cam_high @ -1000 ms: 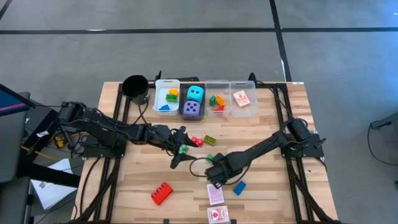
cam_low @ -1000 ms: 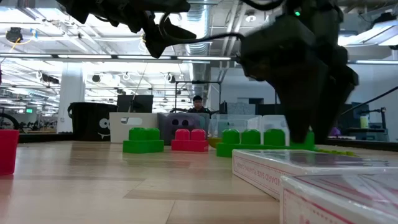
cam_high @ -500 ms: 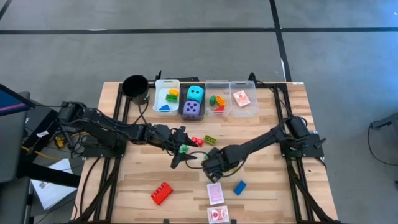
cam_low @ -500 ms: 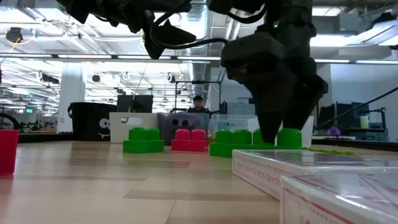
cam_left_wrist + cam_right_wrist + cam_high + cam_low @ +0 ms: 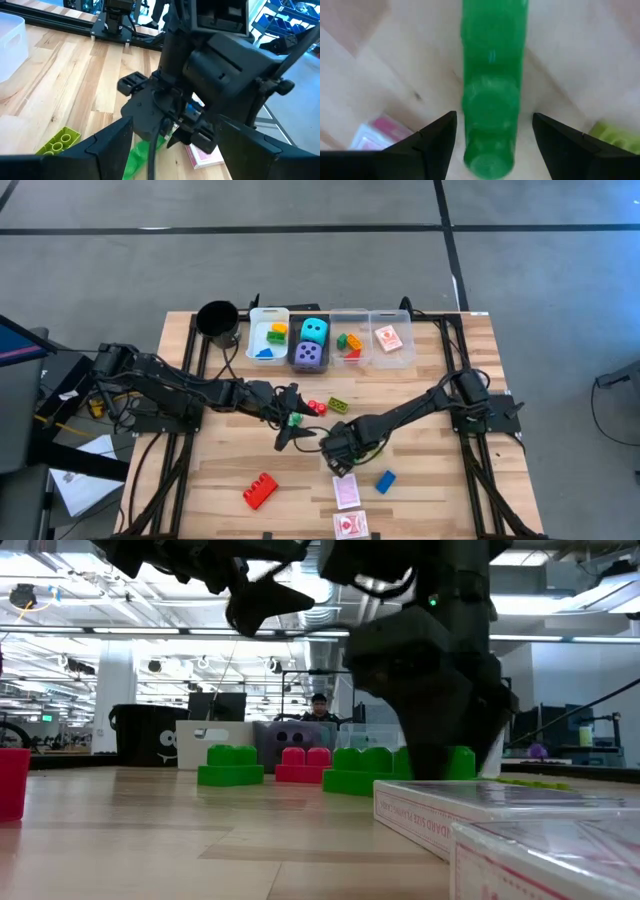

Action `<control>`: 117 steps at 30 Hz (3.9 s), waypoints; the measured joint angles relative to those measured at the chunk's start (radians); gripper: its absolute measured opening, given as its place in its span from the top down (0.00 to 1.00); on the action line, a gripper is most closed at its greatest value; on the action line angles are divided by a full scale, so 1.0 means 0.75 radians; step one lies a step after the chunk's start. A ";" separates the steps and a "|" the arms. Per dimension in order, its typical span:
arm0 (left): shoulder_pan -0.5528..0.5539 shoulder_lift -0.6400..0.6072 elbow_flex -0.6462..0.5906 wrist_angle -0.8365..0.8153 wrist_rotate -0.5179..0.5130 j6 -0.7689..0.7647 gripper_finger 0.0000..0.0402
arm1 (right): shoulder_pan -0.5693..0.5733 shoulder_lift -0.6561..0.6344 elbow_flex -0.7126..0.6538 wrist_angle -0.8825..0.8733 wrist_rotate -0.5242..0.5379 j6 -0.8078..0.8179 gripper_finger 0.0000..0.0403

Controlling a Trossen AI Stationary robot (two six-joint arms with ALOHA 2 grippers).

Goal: Pick & Place Toys
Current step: Put the big green 4-stud game piece into the white bin

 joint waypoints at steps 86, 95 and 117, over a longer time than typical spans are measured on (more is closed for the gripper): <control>0.120 -0.366 -0.001 -0.289 0.240 0.176 0.33 | -0.021 -0.197 0.634 -0.566 0.217 -0.399 0.68; 0.120 -0.243 0.000 -0.237 0.216 0.143 0.33 | -0.028 -0.197 0.634 -0.545 0.205 -0.418 0.68; 0.107 -0.116 -0.001 -0.037 0.216 0.069 0.39 | -0.025 -0.196 0.634 -0.523 0.195 -0.437 0.68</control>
